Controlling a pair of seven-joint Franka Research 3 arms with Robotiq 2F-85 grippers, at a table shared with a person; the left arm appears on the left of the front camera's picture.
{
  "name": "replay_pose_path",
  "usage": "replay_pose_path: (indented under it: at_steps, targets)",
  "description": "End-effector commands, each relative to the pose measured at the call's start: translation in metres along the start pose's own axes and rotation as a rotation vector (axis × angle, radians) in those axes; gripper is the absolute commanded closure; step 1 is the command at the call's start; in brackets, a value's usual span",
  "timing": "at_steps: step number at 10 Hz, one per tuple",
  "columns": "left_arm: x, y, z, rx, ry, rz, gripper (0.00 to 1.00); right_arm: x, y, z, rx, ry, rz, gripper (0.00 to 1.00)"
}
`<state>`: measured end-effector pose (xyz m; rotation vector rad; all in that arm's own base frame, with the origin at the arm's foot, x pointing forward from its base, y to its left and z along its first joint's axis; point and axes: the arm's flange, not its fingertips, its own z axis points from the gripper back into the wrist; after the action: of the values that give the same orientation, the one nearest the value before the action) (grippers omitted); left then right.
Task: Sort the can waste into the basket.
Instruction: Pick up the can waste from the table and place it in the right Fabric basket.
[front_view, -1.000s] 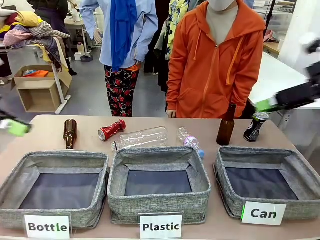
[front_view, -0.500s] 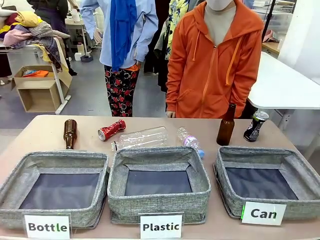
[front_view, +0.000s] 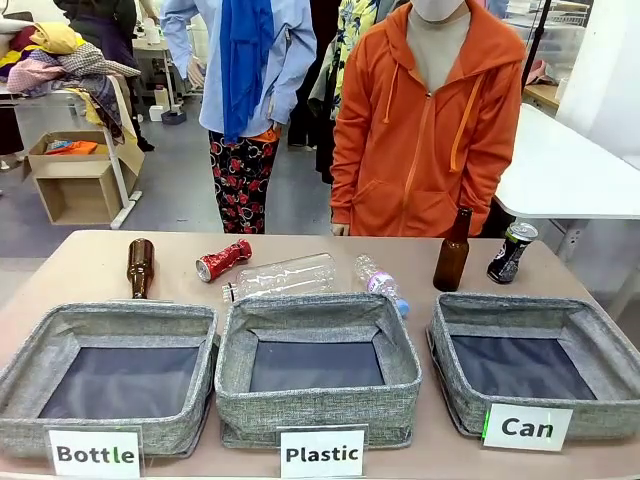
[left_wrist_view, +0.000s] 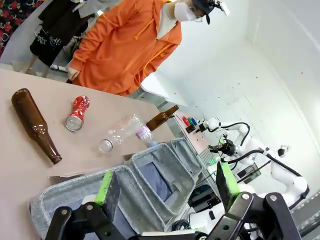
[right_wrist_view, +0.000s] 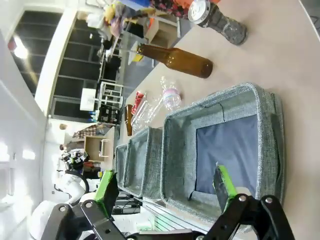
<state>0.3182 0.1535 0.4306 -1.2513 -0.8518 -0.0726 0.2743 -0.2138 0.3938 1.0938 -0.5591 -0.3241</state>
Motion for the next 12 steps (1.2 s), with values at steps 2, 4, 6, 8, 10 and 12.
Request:
replay_pose_path:
  at_steps: [2,4,6,8,10,12]
  targets:
    - [-0.003,-0.002,0.014,-0.019,-0.008,-0.012,0.0,-0.003,0.008,0.014,-0.006,-0.001,0.029,0.0]
    - [-0.003,-0.002,0.014,-0.019,-0.008,-0.012,0.0,-0.003,0.008,0.014,-0.006,-0.001,0.029,0.0]
    - [-0.003,-0.002,0.014,-0.019,-0.008,-0.012,0.0,-0.003,0.008,0.014,-0.006,-0.001,0.029,0.0]
    - [0.002,-0.006,0.008,-0.004,0.02,-0.046,0.0,-0.003,0.008,0.014,-0.006,-0.001,0.029,0.0]
    - [0.031,-0.023,-0.027,0.108,0.126,-0.156,0.0,-0.003,0.008,0.014,-0.006,-0.001,0.029,0.0]
    - [0.068,-0.033,-0.087,0.159,0.286,-0.26,0.0,-0.003,0.008,0.014,-0.006,-0.001,0.029,0.0]
